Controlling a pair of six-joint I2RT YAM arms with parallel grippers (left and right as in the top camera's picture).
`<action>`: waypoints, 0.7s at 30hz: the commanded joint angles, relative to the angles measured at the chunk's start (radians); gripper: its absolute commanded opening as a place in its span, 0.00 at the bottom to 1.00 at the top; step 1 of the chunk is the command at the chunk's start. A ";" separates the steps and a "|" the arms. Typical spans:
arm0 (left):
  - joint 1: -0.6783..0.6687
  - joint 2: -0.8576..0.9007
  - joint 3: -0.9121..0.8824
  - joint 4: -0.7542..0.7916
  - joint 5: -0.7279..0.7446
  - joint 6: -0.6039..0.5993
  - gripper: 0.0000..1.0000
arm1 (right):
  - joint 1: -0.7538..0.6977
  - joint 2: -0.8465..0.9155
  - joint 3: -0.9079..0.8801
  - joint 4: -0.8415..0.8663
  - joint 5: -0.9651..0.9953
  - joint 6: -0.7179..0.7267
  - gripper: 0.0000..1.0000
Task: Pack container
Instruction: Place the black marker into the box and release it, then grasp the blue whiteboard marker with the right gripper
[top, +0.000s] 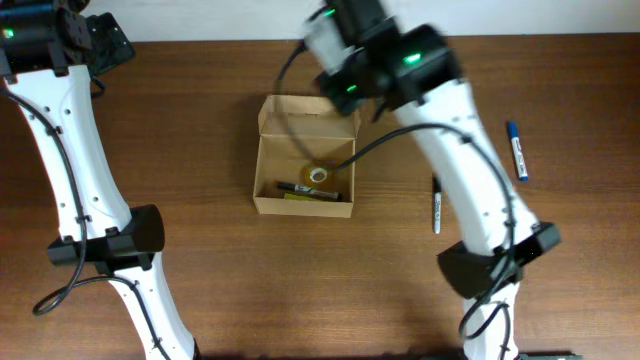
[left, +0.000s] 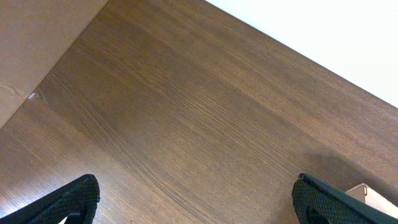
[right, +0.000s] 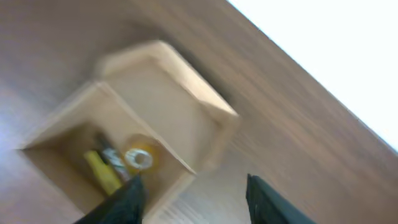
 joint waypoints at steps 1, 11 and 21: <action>0.004 -0.030 0.009 -0.001 -0.008 0.012 1.00 | -0.210 0.010 -0.040 -0.023 0.034 0.091 0.53; 0.004 -0.030 0.009 -0.001 -0.008 0.012 1.00 | -0.662 0.012 -0.428 0.143 -0.018 0.082 0.56; 0.004 -0.030 0.009 -0.001 -0.008 0.012 1.00 | -0.941 0.013 -0.820 0.341 -0.137 -0.024 0.56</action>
